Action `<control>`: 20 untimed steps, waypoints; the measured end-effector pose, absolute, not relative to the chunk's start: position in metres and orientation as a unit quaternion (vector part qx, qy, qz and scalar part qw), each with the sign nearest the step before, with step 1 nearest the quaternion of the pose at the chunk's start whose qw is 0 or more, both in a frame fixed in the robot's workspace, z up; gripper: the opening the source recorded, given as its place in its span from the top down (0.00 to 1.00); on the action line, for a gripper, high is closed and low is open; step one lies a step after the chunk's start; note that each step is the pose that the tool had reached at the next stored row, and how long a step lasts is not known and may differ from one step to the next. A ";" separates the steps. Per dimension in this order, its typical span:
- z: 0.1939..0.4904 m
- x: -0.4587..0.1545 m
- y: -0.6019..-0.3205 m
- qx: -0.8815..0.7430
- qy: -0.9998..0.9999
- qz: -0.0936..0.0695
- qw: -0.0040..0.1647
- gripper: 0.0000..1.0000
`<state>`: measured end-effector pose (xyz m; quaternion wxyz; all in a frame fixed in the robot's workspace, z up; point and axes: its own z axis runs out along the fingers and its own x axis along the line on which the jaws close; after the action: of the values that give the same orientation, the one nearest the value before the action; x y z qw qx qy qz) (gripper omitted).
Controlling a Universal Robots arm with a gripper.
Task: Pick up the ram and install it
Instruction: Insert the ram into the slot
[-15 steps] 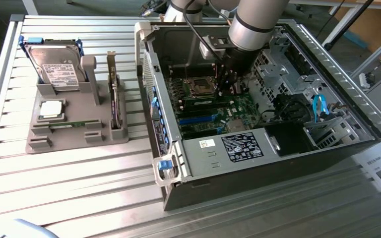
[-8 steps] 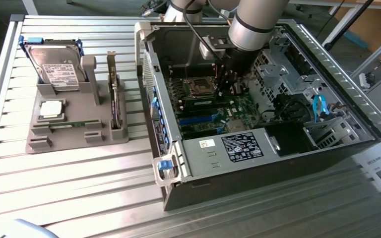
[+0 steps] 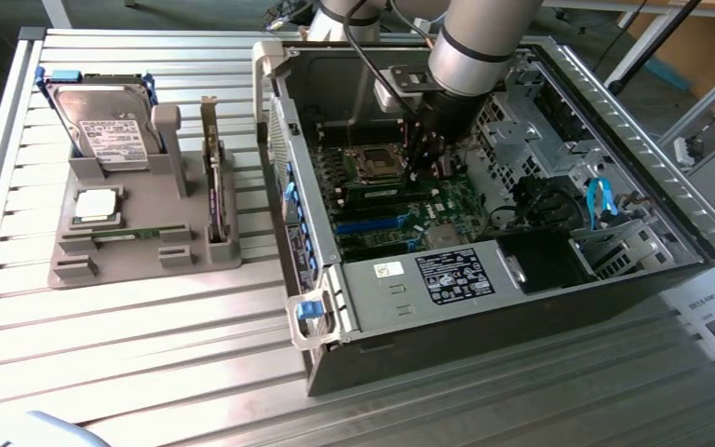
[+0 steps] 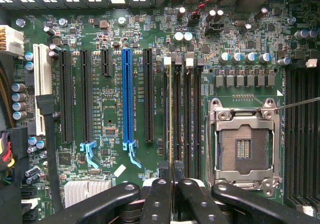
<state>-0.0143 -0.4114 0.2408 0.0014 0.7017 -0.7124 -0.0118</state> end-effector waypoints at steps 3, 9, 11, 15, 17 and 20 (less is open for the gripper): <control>0.240 -0.014 -0.411 0.702 -0.712 -0.012 0.001 0.89; 0.239 -0.014 -0.411 0.702 -0.712 -0.012 0.001 0.89; 0.238 -0.014 -0.411 0.702 -0.712 -0.012 0.001 0.89; 0.237 -0.014 -0.411 0.702 -0.712 -0.012 0.001 0.89; 0.237 -0.014 -0.411 0.702 -0.712 -0.011 0.001 0.89; 0.235 -0.014 -0.411 0.702 -0.712 -0.011 0.001 0.89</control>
<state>-0.0142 -0.4114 0.2354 0.0009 0.7017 -0.7124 -0.0113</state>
